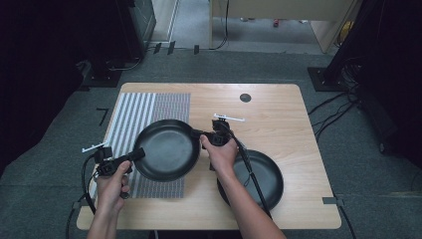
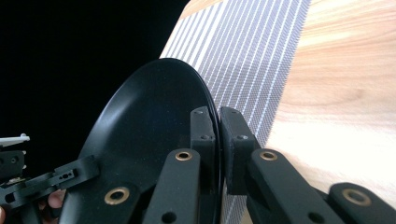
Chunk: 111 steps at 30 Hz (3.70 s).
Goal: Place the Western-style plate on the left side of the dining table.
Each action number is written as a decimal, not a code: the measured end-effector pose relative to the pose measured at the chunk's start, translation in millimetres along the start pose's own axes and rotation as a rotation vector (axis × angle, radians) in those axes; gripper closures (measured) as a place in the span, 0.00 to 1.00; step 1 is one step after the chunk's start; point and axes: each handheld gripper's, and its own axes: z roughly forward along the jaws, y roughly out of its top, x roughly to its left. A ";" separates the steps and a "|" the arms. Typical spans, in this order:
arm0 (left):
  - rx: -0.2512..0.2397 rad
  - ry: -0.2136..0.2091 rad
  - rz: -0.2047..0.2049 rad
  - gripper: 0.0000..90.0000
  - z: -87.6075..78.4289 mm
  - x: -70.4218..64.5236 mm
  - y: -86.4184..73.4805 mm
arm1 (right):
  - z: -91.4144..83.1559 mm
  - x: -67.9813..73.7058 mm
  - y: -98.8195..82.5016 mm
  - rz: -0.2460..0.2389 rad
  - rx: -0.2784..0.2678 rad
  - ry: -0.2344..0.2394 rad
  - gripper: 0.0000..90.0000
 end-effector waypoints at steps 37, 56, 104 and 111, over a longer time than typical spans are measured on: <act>-0.063 0.129 -0.141 0.83 14.1 72.8 21.9 | 125.0 0.0 31.5 -0.064 0.119 -0.020 0.92; -0.048 0.160 -0.159 0.83 21.6 80.1 20.6 | 156.6 -5.5 38.7 -0.128 0.090 -0.046 0.88; -0.048 0.145 -0.168 0.85 18.9 88.5 16.2 | 142.2 -16.3 20.3 0.036 0.098 -0.059 0.93; -0.066 0.133 -0.174 0.77 16.6 90.1 16.3 | 141.5 -12.5 21.9 -0.065 0.056 -0.085 0.79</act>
